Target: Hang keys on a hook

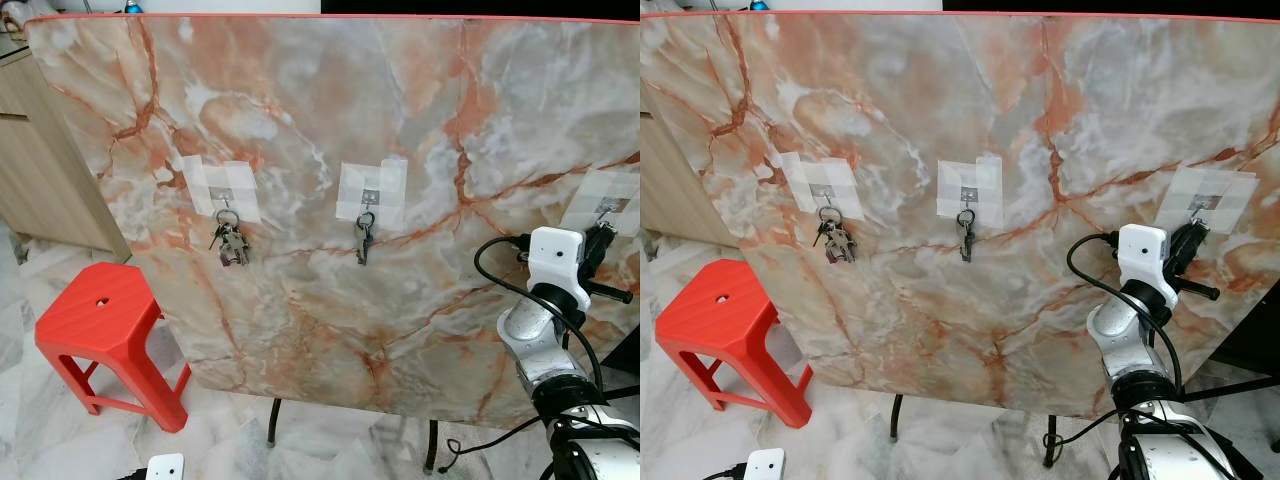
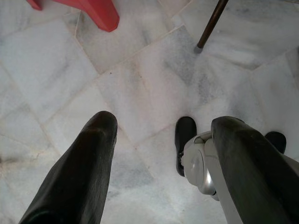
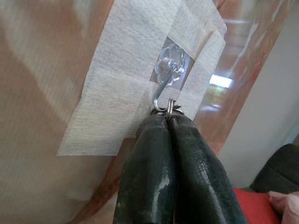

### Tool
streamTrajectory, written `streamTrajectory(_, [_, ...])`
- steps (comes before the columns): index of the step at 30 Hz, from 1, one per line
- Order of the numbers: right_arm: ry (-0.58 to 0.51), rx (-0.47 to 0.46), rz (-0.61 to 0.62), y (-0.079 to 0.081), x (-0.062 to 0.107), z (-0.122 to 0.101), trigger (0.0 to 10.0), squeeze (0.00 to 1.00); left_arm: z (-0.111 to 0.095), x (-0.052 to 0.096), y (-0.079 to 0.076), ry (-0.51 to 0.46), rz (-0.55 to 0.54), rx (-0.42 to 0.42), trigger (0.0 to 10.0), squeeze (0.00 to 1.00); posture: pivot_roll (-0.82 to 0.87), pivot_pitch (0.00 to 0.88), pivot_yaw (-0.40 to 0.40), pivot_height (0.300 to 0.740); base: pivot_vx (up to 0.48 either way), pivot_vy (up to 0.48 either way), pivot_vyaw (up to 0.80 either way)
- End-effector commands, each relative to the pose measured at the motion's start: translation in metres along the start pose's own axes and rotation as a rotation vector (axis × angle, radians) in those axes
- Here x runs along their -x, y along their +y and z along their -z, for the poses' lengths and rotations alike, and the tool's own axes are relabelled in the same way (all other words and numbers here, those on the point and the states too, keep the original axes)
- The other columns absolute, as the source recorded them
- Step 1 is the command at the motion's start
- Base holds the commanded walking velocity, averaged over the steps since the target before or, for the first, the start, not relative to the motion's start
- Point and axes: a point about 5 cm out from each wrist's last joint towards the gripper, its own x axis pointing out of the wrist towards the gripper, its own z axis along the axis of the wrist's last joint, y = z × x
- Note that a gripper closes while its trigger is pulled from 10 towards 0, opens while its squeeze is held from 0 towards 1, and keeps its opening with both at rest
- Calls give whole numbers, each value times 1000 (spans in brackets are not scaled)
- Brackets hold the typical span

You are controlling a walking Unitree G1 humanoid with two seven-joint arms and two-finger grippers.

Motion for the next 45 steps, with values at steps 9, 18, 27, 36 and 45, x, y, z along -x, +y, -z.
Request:
streamTrajectory(9, [19,-10,-15,2,-3,-3,10000,0,2,0,-1,12,1,-1,10000,0,30,0,-9,737,0,0,0])
streamTrajectory(18, [24,-25,-32,4,-1,-3,10000,1000,4,1,1,15,-1,-4,10000,0,30,0,-8,737,0,0,0])
streamTrajectory(27, [16,-35,-52,7,2,-5,10000,1000,4,1,2,16,0,-5,10000,0,30,0,-8,737,0,0,0])
streamTrajectory(36, [35,-54,-134,15,15,1,10000,0,5,1,0,17,4,-7,10000,0,27,0,-8,737,0,0,0])
streamTrajectory(45, [109,-87,-376,35,52,20,10000,0,5,1,-2,21,2,-4,10000,0,30,0,-13,737,0,0,0])
